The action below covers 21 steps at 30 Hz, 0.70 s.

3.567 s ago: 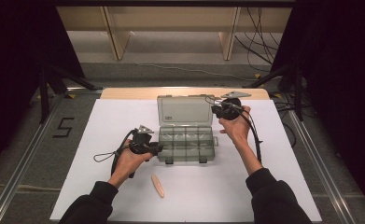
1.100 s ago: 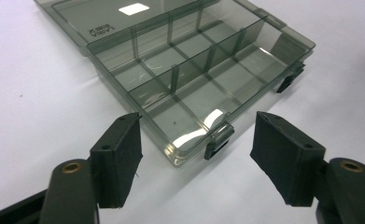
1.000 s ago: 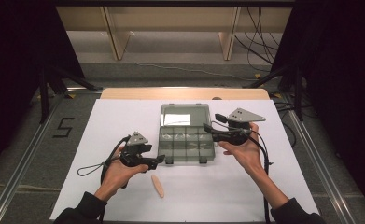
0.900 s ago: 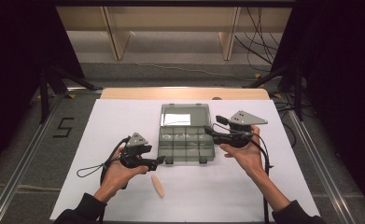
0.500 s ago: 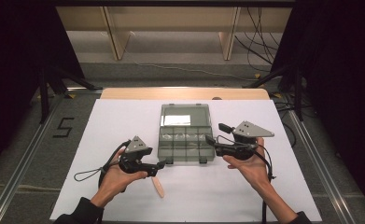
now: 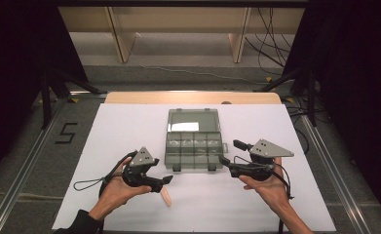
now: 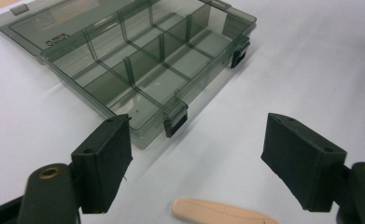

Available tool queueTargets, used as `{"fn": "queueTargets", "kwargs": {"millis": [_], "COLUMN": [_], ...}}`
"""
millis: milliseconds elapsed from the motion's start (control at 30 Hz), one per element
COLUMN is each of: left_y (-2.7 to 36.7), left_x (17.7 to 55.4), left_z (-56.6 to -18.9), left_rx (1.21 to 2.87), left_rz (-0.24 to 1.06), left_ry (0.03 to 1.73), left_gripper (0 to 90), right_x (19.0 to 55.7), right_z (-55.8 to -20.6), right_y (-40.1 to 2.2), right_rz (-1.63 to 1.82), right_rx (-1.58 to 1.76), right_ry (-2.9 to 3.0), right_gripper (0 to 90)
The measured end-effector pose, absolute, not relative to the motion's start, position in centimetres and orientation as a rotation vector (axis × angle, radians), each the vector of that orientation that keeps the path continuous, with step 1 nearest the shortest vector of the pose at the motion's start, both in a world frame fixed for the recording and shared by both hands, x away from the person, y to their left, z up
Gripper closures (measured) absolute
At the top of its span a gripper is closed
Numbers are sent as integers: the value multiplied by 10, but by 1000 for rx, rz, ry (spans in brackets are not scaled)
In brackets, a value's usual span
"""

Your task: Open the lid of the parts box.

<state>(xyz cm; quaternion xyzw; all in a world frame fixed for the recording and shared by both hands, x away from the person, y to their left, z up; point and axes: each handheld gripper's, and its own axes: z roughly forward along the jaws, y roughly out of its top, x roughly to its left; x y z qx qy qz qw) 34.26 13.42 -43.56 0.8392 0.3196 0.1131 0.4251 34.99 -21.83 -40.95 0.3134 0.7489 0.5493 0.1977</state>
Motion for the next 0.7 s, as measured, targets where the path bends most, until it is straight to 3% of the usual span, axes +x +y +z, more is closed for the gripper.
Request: {"fn": "queueTargets", "kwargs": {"millis": [700], "left_y": [125], "left_x": [340], "left_z": [-437], "left_rx": [2231], "left_rz": [238], "left_ry": [652], "left_gripper": [220], "right_x": [334], "right_z": [-418], "right_y": [-238], "right_rz": [1557], "right_rx": [901], "right_ry": [2066], "right_gripper": [245]}}
